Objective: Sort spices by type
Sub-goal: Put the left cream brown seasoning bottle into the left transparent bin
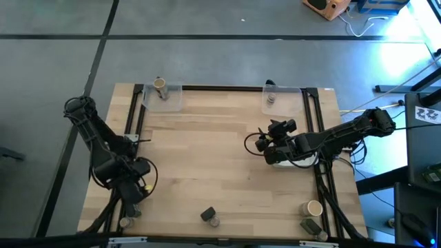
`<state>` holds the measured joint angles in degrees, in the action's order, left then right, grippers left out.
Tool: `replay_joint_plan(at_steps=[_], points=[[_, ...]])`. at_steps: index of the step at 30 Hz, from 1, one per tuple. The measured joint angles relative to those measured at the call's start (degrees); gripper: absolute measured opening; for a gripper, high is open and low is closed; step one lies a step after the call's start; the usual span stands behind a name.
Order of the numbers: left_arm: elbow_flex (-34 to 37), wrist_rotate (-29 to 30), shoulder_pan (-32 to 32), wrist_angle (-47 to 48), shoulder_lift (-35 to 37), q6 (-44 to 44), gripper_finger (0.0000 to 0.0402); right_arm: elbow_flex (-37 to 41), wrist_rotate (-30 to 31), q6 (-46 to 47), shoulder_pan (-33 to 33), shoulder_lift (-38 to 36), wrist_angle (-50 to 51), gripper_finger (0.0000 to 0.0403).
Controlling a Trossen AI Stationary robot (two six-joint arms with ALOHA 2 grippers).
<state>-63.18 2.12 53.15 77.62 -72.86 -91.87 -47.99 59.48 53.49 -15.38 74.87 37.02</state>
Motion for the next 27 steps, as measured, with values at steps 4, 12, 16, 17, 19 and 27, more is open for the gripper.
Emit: replay_joint_plan(at_steps=[4, 12, 16, 17, 19, 27], points=[[0.0, -1.0, 1.5, 0.2, -0.1, -2.4, 0.0395, 0.0, 0.0, 0.0, 0.0, 0.0, 0.0, 0.0303], [0.0, -5.5, 6.0, 1.1, -3.7, -7.5, 0.0395, 0.0, 0.0, 0.0, 0.0, 0.0, -0.1, 0.0303], [0.0, -5.6, 7.3, -0.4, -5.9, -8.0, 0.0395, 0.0, 0.0, 0.0, 0.0, 0.0, -0.1, 0.0303], [0.0, -5.6, 7.5, -0.7, -6.3, -7.7, 0.0395, 0.0, 0.0, 0.0, 0.0, 0.0, -0.1, 0.0303], [0.0, -5.6, 8.0, -0.7, -7.0, -7.2, 0.0395, 0.0, 0.0, 0.0, 0.0, 0.0, -0.1, 0.0303], [0.0, -5.6, 10.6, 1.2, -8.0, -7.8, 0.0395, 0.0, 0.0, 0.0, 0.0, 0.0, -0.8, 0.0303]])
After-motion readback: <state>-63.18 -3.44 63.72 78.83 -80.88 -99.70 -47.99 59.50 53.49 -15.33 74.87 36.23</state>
